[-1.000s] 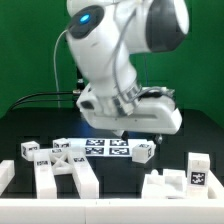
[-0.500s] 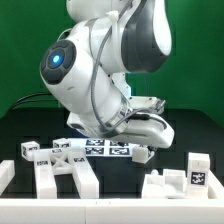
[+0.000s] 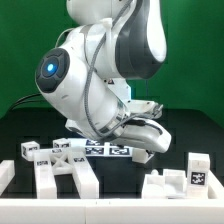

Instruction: Assemble chair

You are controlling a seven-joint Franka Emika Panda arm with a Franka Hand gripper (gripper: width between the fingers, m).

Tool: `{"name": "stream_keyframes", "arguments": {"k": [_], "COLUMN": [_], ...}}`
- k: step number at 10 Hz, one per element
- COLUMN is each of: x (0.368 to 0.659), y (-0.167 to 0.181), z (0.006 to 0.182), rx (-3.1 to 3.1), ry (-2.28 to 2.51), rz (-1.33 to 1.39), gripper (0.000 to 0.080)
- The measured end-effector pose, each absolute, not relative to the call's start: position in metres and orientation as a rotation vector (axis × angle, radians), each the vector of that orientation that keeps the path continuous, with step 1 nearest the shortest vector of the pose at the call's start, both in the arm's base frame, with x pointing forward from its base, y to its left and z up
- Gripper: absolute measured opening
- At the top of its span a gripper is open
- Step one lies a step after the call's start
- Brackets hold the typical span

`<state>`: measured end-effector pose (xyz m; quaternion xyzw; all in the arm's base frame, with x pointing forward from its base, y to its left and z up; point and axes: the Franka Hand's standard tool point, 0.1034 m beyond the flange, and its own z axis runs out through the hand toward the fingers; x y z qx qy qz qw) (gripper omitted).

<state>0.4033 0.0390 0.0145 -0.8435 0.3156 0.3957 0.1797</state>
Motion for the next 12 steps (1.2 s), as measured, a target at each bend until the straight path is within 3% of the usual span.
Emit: {"name": "stream_keyframes", "arguments": {"k": [3, 4, 5, 7, 8, 11, 12], "x": [0.395, 0.396, 0.396, 0.396, 0.397, 0.421, 0.441], "y": [0.055, 0.052, 0.051, 0.051, 0.051, 0.047, 0.043], "z": [0.004, 0.004, 0.004, 0.004, 0.006, 0.057, 0.083], "rx": [-2.368, -2.363, -2.361, -2.36, -2.364, -2.364, -2.468], "ry": [0.954, 0.963, 0.966, 0.967, 0.965, 0.926, 0.896], "rz": [1.165, 1.161, 1.161, 1.16, 1.157, 1.081, 0.936], "gripper": [0.0649, 0.0526, 0.0526, 0.0285, 0.0285, 0.0285, 0.0285]}}
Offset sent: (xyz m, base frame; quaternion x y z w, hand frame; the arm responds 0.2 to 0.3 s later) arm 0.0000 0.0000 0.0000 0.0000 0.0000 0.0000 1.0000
